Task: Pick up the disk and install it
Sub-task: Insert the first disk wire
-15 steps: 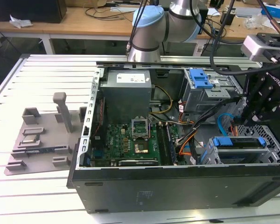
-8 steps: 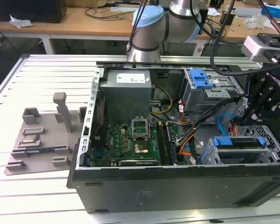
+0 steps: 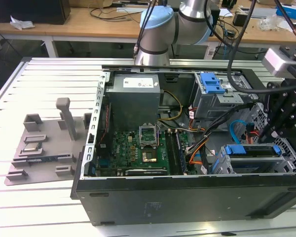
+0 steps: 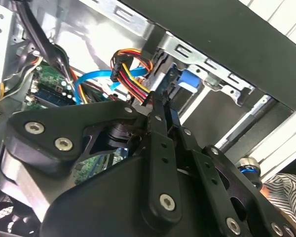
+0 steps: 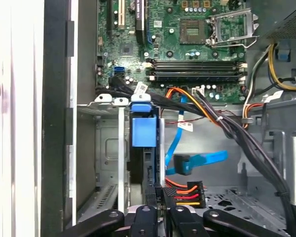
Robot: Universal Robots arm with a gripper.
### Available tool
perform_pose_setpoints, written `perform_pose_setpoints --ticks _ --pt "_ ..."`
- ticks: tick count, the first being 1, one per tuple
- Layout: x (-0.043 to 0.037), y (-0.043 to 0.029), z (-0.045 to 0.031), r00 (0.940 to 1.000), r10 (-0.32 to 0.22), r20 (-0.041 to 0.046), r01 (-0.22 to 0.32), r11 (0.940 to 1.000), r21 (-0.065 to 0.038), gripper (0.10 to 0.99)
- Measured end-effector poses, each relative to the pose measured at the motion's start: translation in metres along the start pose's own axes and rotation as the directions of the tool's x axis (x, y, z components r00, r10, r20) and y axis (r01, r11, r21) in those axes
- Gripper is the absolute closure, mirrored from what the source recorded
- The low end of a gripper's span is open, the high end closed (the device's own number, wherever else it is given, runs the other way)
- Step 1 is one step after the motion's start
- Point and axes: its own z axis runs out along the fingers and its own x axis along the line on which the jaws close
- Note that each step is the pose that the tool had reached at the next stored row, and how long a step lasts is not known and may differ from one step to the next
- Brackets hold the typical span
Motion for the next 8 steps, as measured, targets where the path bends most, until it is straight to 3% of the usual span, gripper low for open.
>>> perform_pose_setpoints --ticks 2,8 --pt "0.0033 -0.0008 0.0016 1.0 0.0 -0.0009 0.0 1.0 0.0 0.918" --pt "0.0034 -0.0031 0.007 1.0 0.0 -0.0014 0.0 1.0 0.0 0.918"
